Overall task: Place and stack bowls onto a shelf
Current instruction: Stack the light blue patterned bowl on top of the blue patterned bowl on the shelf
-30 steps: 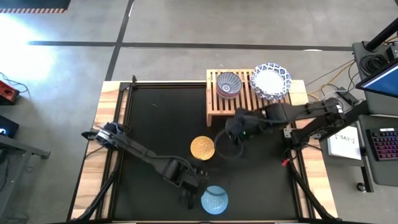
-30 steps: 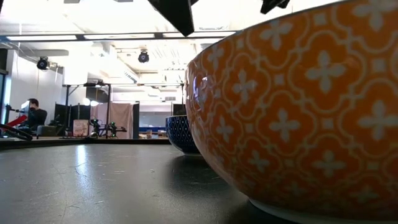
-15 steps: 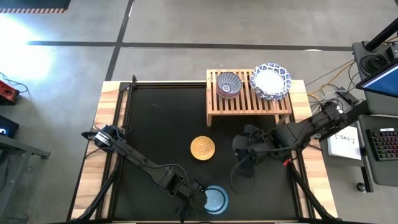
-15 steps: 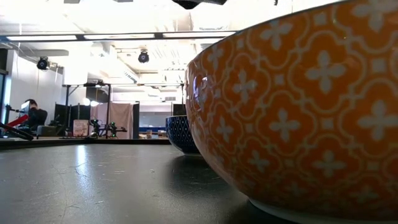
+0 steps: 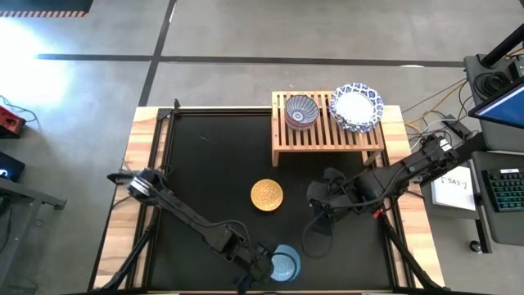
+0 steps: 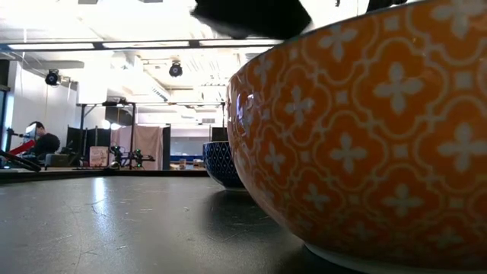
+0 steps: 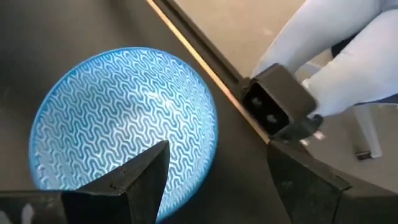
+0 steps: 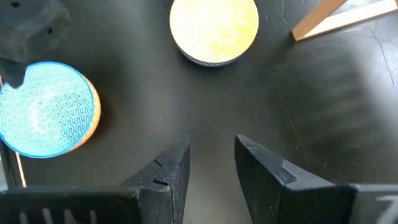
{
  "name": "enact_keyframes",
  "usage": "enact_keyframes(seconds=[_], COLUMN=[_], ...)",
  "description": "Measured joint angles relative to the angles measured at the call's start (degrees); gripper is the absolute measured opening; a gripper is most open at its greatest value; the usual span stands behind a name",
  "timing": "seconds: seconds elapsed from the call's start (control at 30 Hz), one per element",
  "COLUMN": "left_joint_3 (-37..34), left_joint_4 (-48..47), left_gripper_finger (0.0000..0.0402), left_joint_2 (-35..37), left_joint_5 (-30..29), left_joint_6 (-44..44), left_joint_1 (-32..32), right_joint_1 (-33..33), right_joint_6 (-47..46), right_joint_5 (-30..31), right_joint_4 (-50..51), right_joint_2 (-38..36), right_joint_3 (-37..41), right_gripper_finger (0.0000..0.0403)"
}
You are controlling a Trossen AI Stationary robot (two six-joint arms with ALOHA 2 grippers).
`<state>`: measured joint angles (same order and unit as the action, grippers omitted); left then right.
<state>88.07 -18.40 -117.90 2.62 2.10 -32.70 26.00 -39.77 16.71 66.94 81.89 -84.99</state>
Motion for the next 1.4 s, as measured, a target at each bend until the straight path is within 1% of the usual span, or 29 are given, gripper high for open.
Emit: enact_keyframes(seconds=[0.2,0.3,0.4,0.53,0.6,0.67,0.9,0.93,1.03,1.2,1.3,1.4], left_joint_3=[0.0,0.0,0.0,0.0,-0.1,0.0,0.4,0.5,0.6,0.4,0.4,0.4], left_joint_4=[1.0,0.5,0.3,-0.2,-1.2,-1.1,-0.9,-0.7,-0.9,-2.0,-2.6,-3.1], left_gripper_finger=[0.0249,0.0237,0.0215,0.0173,0.015,0.0123,0.002,0.0012,0.0013,0.0007,0.0006,0.0006], left_joint_2=[-1.8,-2.9,-3.8,-4.5,-4.7,-4.7,-4.6,-4.5,-4.1,-2.5,-0.9,1.0], left_joint_5=[-0.1,-0.1,-0.1,-0.4,-1.7,-2.5,-2.0,-2.1,-1.6,-1.1,-0.1,-0.2], left_joint_6=[0.4,0.3,0.2,0.3,0.3,0.4,0.6,0.5,-0.1,-0.9,-1.3,-1.0], left_joint_1=[0.1,0.1,0.1,0.3,0.4,0.4,0.7,0.8,1.0,0.9,0.9,0.9], right_joint_1=[0.0,0.0,0.0,0.0,0.0,0.0,0.0,0.0,0.0,0.0,0.0,0.0], right_joint_6=[-0.3,-0.3,-0.3,-0.3,-0.3,-0.3,-0.2,-0.2,-0.1,-0.2,0.1,2.4], right_joint_5=[-0.1,-0.1,-0.1,-0.1,-0.1,-0.1,-0.1,-0.1,-0.8,-6.0,-6.2,-6.0], right_joint_4=[0.0,-0.2,-0.4,-0.5,-0.9,-1.1,-1.4,-1.4,-1.4,-1.4,-1.4,-1.5], right_joint_2=[0.0,0.0,0.0,0.0,0.0,0.0,0.0,0.0,0.0,0.0,0.0,0.0], right_joint_3=[1.6,1.8,1.8,1.8,1.8,1.8,1.8,1.8,1.8,1.8,1.8,1.8], right_gripper_finger=[0.0113,0.0114,0.0112,0.0109,0.0109,0.0109,0.0102,0.0101,0.01,0.0103,0.0109,0.0121])
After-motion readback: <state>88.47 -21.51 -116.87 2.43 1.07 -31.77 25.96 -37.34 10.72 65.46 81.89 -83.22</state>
